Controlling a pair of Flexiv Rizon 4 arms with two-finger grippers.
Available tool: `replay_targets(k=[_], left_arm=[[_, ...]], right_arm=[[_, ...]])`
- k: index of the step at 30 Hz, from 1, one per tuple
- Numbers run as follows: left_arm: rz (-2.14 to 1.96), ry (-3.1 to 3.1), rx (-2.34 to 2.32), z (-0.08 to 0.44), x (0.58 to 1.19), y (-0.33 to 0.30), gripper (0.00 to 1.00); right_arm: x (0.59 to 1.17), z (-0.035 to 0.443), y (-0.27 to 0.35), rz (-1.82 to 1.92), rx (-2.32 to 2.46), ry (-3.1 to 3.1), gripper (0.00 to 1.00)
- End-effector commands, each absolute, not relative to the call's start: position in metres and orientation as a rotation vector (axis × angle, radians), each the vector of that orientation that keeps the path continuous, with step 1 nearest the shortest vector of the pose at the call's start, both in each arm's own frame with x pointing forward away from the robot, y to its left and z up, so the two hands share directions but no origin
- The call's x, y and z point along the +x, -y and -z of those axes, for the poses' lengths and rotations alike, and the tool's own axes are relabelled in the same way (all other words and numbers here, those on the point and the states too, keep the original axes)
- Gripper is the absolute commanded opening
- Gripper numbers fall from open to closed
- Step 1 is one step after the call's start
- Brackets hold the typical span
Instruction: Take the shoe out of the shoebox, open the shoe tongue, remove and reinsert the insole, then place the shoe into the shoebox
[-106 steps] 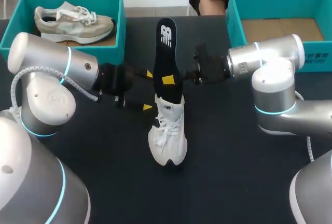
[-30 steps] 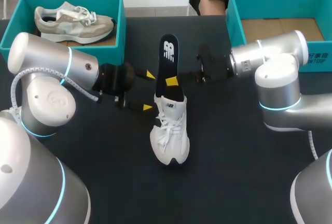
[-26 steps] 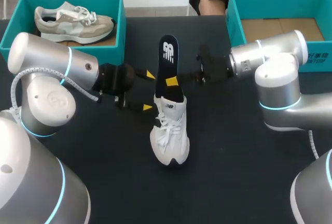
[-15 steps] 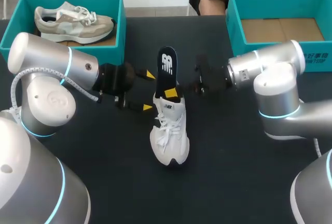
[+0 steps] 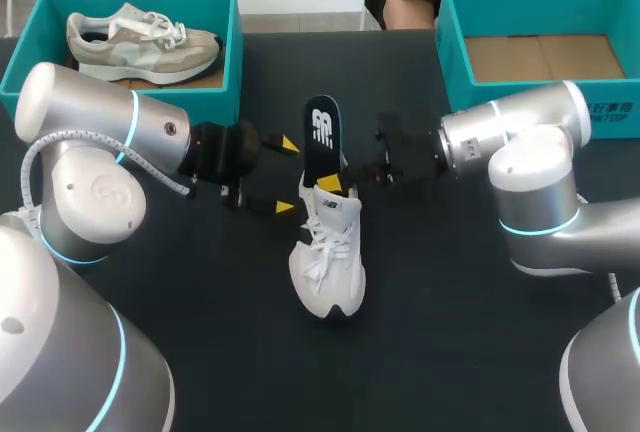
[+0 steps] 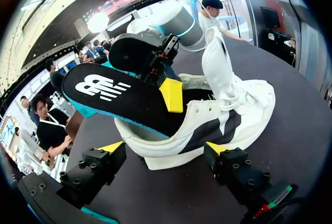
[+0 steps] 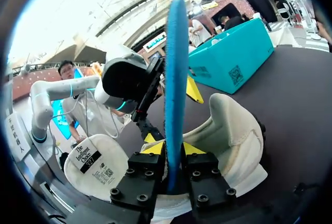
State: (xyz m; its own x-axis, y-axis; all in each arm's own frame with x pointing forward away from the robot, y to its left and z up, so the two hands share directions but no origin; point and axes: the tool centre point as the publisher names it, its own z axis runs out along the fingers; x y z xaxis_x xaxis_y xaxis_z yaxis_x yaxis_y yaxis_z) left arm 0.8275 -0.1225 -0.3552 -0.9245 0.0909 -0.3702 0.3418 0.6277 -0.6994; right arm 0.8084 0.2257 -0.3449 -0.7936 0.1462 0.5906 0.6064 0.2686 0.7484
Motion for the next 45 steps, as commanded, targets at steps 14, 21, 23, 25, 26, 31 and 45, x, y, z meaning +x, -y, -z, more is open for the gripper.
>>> replay_targets(k=[14, 21, 23, 25, 26, 31, 45], left_arm=[[1.183, -2.556, 0.349, 0.356, 0.828, 0.124, 1.00], [1.183, -2.556, 0.349, 0.356, 0.828, 0.124, 1.00], [1.183, -2.556, 0.349, 0.356, 0.828, 0.124, 1.00], [1.183, -2.556, 0.349, 0.356, 0.828, 0.124, 1.00], [1.183, -2.556, 0.349, 0.356, 0.828, 0.124, 1.00], [1.183, -2.556, 0.349, 0.356, 0.828, 0.124, 1.00], [1.183, -2.556, 0.349, 0.356, 0.828, 0.124, 1.00]], right_arm=[[0.837, 0.324, -0.226, 1.506, -0.609, 2.178, 0.20], [0.829, 0.333, -0.228, 1.471, -0.643, 2.126, 0.00], [0.825, 0.336, -0.228, 1.458, -0.652, 2.113, 0.00], [0.818, 0.341, -0.228, 1.436, -0.663, 2.096, 0.00], [0.814, 0.344, -0.229, 1.422, -0.668, 2.089, 0.00], [0.799, 0.352, -0.230, 1.370, -0.689, 2.055, 0.00], [0.812, 0.341, -0.226, 1.397, -0.690, 2.102, 0.25]])
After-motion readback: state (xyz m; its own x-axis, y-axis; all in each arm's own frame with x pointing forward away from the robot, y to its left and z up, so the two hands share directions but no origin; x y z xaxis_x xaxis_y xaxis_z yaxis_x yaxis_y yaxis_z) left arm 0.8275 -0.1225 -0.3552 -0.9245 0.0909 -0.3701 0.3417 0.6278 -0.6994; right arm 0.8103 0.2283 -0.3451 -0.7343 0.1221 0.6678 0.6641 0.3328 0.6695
